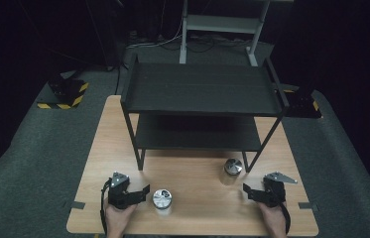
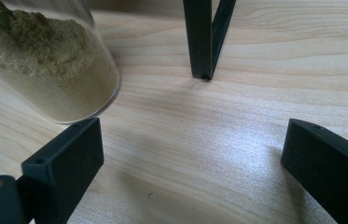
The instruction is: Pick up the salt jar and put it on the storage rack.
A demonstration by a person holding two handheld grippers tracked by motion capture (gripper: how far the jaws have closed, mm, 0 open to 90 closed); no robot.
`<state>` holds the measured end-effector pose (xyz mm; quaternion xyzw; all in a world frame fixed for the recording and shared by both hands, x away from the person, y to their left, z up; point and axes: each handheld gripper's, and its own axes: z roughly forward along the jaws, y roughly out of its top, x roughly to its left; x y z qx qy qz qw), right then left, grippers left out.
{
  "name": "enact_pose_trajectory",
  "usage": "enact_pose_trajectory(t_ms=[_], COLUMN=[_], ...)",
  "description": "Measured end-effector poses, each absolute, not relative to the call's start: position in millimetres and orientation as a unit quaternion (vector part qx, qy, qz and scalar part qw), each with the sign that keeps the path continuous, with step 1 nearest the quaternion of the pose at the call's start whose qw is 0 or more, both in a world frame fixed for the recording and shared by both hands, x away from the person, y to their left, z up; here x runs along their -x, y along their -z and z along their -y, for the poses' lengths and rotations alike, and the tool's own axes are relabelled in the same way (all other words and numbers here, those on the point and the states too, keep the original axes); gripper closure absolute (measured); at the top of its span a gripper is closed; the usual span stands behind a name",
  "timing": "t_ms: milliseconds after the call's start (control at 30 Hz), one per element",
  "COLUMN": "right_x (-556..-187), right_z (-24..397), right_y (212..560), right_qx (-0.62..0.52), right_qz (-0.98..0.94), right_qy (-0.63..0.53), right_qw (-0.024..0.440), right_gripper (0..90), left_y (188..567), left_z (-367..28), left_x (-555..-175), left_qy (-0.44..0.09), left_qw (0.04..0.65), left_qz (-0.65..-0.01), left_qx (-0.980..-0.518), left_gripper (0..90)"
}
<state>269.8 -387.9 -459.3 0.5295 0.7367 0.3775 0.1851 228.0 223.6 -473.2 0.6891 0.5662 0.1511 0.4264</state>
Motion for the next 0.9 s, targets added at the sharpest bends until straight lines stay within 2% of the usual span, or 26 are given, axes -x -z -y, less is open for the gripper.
enact_pose_trajectory(t_ms=[900], right_x=[-269.6], right_z=[383.7], right_y=[458.6], right_qx=[-0.525], right_qz=[-0.742], right_qy=[-0.374], right_qw=[0.184], right_gripper=[3.2], left_y=[468.3], left_z=[-236.1], left_x=[-194.0], left_qy=[-0.16], left_qw=[0.435], left_qz=[-0.554], left_qx=[-0.692], left_gripper=[5.7])
